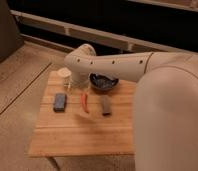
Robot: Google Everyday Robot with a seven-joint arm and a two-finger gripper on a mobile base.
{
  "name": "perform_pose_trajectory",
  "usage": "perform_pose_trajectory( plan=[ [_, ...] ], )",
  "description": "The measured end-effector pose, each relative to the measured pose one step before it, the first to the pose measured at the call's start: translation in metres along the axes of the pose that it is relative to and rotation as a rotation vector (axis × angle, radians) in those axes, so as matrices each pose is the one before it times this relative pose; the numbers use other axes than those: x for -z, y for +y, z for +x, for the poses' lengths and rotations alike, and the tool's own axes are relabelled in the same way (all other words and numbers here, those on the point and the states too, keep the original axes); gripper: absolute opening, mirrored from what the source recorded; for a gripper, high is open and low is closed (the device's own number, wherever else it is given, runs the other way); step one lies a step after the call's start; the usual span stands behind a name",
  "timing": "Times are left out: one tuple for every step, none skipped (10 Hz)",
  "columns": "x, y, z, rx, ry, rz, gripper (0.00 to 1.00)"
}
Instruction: Place the pepper on the white sponge
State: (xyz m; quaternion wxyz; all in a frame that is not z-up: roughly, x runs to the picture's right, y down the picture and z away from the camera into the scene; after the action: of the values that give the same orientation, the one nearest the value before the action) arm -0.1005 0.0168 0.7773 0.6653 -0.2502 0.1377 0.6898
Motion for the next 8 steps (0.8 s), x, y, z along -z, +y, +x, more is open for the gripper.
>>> perform_pose_trajectory(
  plan=[
    [-0.00524, 0.00376, -0.00474, 0.02223, 0.01314, -0.00737, 0.65],
    [-0.00455, 0.00124, -0.00673, 0.02410, 0.01632, -0.00308, 0.65],
    [-0.00289, -0.00118, -0.00387, 0.01129, 0.01157, 0.00261, 0.65],
    [-0.00392, -0.00442, -0.00365, 0.00516, 0.01604, 0.01187, 0.65],
    [-0.00986, -0.00331, -0.00221, -0.01691, 0.03187, -0.00044, 0.65],
    [-0.00618, -0.00413, -0.00062, -0.01931, 0.01930, -0.00385, 0.65],
    [-0.00657, -0.00502, -0.00046, -0.01967, 0.02028, -0.00429, 0.65],
    [-0.00495, -0.00225, -0.00062, -0.00894, 0.01359, -0.00130, 0.65]
  ],
)
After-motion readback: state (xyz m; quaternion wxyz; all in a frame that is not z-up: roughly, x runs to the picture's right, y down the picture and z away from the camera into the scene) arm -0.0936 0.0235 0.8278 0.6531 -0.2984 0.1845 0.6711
